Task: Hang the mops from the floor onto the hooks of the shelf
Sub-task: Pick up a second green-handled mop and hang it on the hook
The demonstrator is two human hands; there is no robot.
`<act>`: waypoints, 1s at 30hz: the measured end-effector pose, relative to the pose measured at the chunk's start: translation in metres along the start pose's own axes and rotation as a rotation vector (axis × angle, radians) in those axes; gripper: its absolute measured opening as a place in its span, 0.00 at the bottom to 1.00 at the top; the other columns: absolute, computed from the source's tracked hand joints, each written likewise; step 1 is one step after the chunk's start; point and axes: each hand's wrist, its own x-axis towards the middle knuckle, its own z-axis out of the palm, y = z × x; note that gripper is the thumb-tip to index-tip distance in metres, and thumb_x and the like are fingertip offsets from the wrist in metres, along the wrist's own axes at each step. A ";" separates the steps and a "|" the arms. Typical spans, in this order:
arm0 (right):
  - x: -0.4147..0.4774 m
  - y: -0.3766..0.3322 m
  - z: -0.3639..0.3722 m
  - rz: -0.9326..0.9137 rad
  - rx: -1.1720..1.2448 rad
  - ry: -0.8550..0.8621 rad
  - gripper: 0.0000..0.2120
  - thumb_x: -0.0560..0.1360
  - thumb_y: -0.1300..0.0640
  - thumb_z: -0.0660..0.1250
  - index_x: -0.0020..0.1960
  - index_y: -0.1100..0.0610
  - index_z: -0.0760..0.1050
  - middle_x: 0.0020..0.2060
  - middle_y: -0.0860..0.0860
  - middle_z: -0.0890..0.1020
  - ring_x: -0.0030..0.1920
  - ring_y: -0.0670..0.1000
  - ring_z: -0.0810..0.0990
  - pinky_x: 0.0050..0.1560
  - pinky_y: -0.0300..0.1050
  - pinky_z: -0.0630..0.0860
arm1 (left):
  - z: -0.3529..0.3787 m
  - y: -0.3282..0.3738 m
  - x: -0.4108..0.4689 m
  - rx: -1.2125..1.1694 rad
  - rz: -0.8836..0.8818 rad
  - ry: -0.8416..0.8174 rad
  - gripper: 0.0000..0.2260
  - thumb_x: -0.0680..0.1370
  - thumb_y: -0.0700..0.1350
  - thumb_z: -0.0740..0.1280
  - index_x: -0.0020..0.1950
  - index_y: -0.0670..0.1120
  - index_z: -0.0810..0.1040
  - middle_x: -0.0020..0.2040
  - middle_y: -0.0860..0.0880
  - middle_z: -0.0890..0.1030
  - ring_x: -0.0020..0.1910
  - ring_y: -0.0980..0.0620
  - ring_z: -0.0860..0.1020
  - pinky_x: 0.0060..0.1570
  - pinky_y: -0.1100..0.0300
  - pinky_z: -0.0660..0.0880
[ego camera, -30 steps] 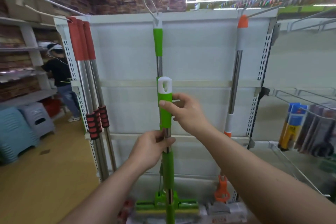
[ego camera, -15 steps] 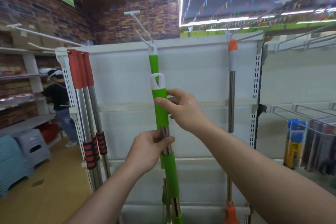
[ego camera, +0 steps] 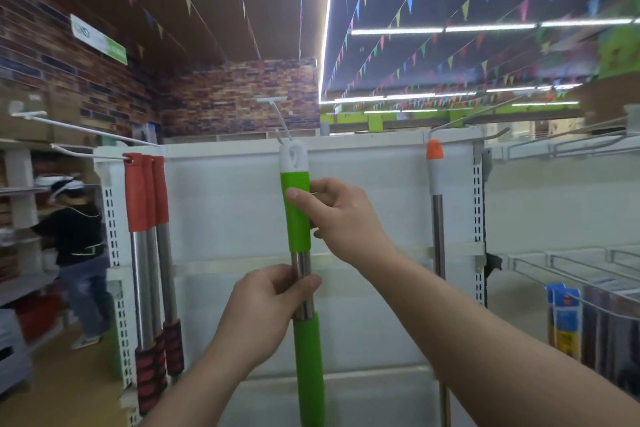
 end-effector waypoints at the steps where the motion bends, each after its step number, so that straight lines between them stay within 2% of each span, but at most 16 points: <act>1: 0.002 -0.006 0.002 -0.012 0.006 -0.004 0.23 0.73 0.40 0.75 0.59 0.55 0.81 0.43 0.48 0.89 0.43 0.51 0.87 0.46 0.53 0.84 | -0.005 0.002 0.002 0.007 0.018 0.008 0.17 0.77 0.51 0.72 0.28 0.49 0.77 0.28 0.49 0.81 0.27 0.55 0.77 0.34 0.60 0.71; 3: 0.006 -0.014 0.005 -0.036 0.038 -0.012 0.14 0.74 0.43 0.75 0.52 0.52 0.82 0.40 0.47 0.88 0.38 0.47 0.86 0.40 0.48 0.81 | -0.013 0.005 0.005 0.003 0.047 0.020 0.18 0.77 0.51 0.72 0.29 0.48 0.75 0.29 0.44 0.80 0.28 0.53 0.77 0.34 0.59 0.71; 5: 0.012 -0.020 0.009 -0.052 0.052 -0.008 0.10 0.74 0.44 0.75 0.48 0.49 0.81 0.39 0.47 0.88 0.37 0.44 0.85 0.41 0.43 0.78 | -0.020 0.006 0.011 -0.007 0.065 0.029 0.17 0.77 0.52 0.71 0.32 0.47 0.76 0.32 0.40 0.80 0.31 0.46 0.78 0.36 0.54 0.73; 7: 0.017 -0.025 0.014 -0.056 0.046 0.006 0.12 0.74 0.43 0.75 0.50 0.50 0.81 0.40 0.48 0.88 0.38 0.45 0.85 0.42 0.43 0.77 | -0.025 0.005 0.017 -0.019 0.081 0.035 0.16 0.78 0.53 0.71 0.34 0.47 0.76 0.35 0.38 0.80 0.37 0.39 0.79 0.38 0.52 0.75; 10: 0.025 -0.026 0.021 -0.055 0.020 0.031 0.14 0.74 0.42 0.75 0.51 0.51 0.81 0.41 0.49 0.88 0.39 0.48 0.85 0.41 0.45 0.78 | -0.028 0.001 0.026 -0.016 0.091 0.043 0.19 0.76 0.58 0.69 0.36 0.43 0.75 0.35 0.38 0.80 0.39 0.37 0.79 0.41 0.42 0.77; 12: 0.031 -0.023 0.025 -0.041 0.003 0.049 0.14 0.74 0.42 0.75 0.51 0.52 0.81 0.41 0.50 0.87 0.40 0.49 0.85 0.40 0.45 0.77 | -0.027 -0.004 0.031 -0.011 0.084 0.040 0.20 0.74 0.61 0.67 0.36 0.44 0.75 0.35 0.39 0.80 0.39 0.37 0.79 0.41 0.40 0.77; 15: 0.039 -0.012 0.029 -0.022 -0.021 0.064 0.15 0.74 0.42 0.75 0.51 0.52 0.80 0.41 0.49 0.87 0.41 0.49 0.85 0.40 0.45 0.77 | -0.021 -0.013 0.039 -0.047 0.050 0.024 0.21 0.70 0.66 0.65 0.35 0.48 0.75 0.36 0.39 0.81 0.40 0.37 0.81 0.38 0.46 0.74; 18: 0.041 -0.004 0.029 -0.023 -0.022 0.068 0.16 0.75 0.41 0.74 0.52 0.52 0.79 0.42 0.48 0.86 0.41 0.47 0.85 0.38 0.42 0.76 | -0.016 -0.021 0.043 -0.078 0.049 0.020 0.21 0.69 0.66 0.65 0.35 0.48 0.74 0.36 0.37 0.80 0.40 0.37 0.81 0.38 0.51 0.70; 20: 0.043 -0.002 0.030 -0.036 -0.029 0.079 0.16 0.75 0.41 0.74 0.53 0.51 0.79 0.42 0.48 0.86 0.41 0.47 0.85 0.37 0.41 0.76 | -0.015 -0.024 0.047 -0.079 0.053 0.018 0.19 0.73 0.63 0.66 0.35 0.48 0.74 0.34 0.39 0.78 0.35 0.40 0.78 0.37 0.52 0.69; 21: 0.046 0.000 0.030 -0.039 -0.035 0.088 0.16 0.75 0.41 0.74 0.53 0.51 0.79 0.42 0.48 0.86 0.41 0.47 0.85 0.36 0.42 0.76 | -0.015 -0.025 0.049 -0.071 0.055 0.017 0.18 0.75 0.60 0.67 0.33 0.50 0.74 0.31 0.42 0.76 0.31 0.44 0.74 0.36 0.53 0.68; 24: 0.056 0.007 0.034 -0.030 -0.067 0.098 0.17 0.75 0.41 0.73 0.54 0.53 0.81 0.43 0.49 0.86 0.42 0.48 0.85 0.37 0.43 0.76 | -0.011 -0.032 0.058 -0.037 0.042 0.028 0.18 0.77 0.58 0.67 0.31 0.51 0.73 0.26 0.53 0.70 0.29 0.51 0.68 0.36 0.54 0.65; 27: 0.068 0.024 0.037 0.015 -0.093 0.090 0.22 0.74 0.39 0.73 0.59 0.55 0.81 0.46 0.50 0.87 0.43 0.49 0.84 0.37 0.43 0.75 | -0.002 -0.042 0.068 -0.017 0.028 0.023 0.17 0.74 0.61 0.64 0.30 0.52 0.71 0.26 0.54 0.68 0.29 0.50 0.67 0.36 0.53 0.64; 30: 0.082 0.040 0.038 0.051 -0.106 0.103 0.26 0.74 0.38 0.72 0.62 0.55 0.80 0.49 0.51 0.87 0.44 0.51 0.84 0.37 0.45 0.77 | 0.008 -0.050 0.080 0.030 0.026 0.032 0.19 0.74 0.62 0.61 0.33 0.48 0.69 0.27 0.52 0.68 0.30 0.49 0.68 0.36 0.53 0.64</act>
